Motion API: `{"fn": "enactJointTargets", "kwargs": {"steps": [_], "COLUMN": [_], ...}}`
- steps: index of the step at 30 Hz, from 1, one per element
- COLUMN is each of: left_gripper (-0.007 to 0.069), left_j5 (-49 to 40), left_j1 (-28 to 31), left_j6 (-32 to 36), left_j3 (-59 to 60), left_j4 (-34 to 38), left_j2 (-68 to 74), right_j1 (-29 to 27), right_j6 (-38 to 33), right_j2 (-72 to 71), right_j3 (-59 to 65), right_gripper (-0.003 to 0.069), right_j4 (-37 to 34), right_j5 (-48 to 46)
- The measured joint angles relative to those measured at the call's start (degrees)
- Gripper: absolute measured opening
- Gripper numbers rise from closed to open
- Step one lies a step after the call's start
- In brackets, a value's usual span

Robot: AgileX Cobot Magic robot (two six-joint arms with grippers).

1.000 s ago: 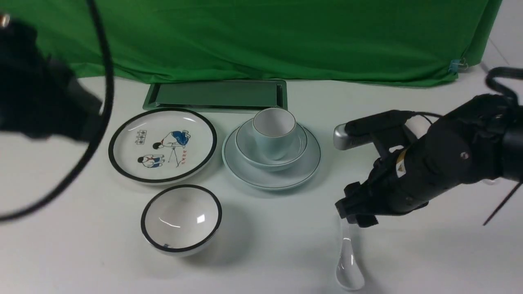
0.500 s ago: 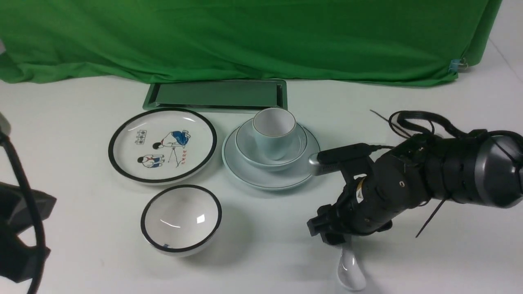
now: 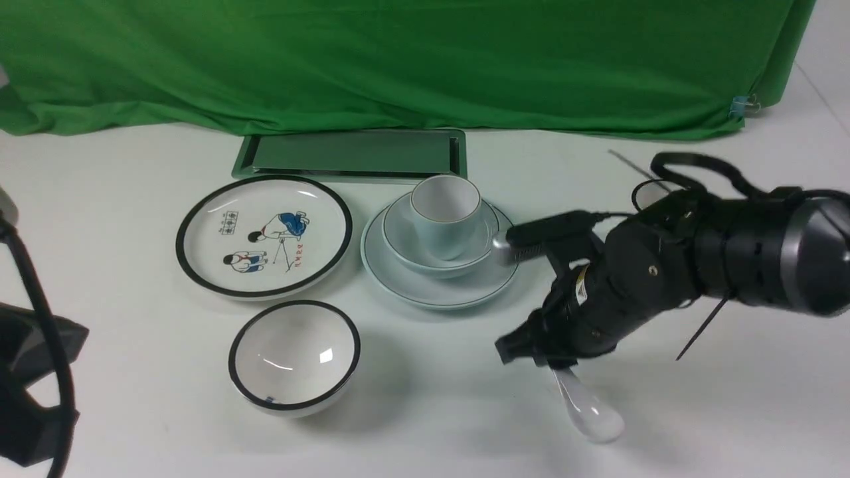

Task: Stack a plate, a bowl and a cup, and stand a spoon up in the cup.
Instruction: Use the right arm to grab a blue soup spoon, then use the right arm to put the blue soup spoon into the blue teacup in the middle

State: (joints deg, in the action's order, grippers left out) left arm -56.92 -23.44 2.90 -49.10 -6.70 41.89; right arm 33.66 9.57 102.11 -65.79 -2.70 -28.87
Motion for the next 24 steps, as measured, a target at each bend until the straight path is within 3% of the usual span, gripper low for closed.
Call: {"fn": "enactJointTargets", "kwargs": {"steps": [2, 5, 15, 24], "left_gripper": [-0.0036, -0.0036, -0.0036, -0.0036], "left_j5": [-0.12, -0.17, -0.17, 0.24], "left_j1": [0.0, 0.0, 0.0, 0.0], "left_j6": [-0.01, -0.06, -0.06, -0.06], "left_j3": [-0.01, -0.01, -0.01, -0.01], "left_j4": [-0.07, -0.08, -0.08, -0.66], "left_j2": [0.0, 0.0, 0.0, 0.0], "right_j1": [-0.05, -0.05, -0.05, -0.05], "right_j6": [-0.69, -1.75, -1.92, -5.9], "right_j2": [-1.42, -4.92, 1.56, 14.18], "right_j3": [-1.62, -5.52, -6.43, -6.38], "right_gripper": [0.0165, 0.0165, 0.0165, 0.0165], "right_j4": [0.0, 0.0, 0.0, 0.0], "right_j5": [1.27, 12.85, 60.94, 76.26]}}
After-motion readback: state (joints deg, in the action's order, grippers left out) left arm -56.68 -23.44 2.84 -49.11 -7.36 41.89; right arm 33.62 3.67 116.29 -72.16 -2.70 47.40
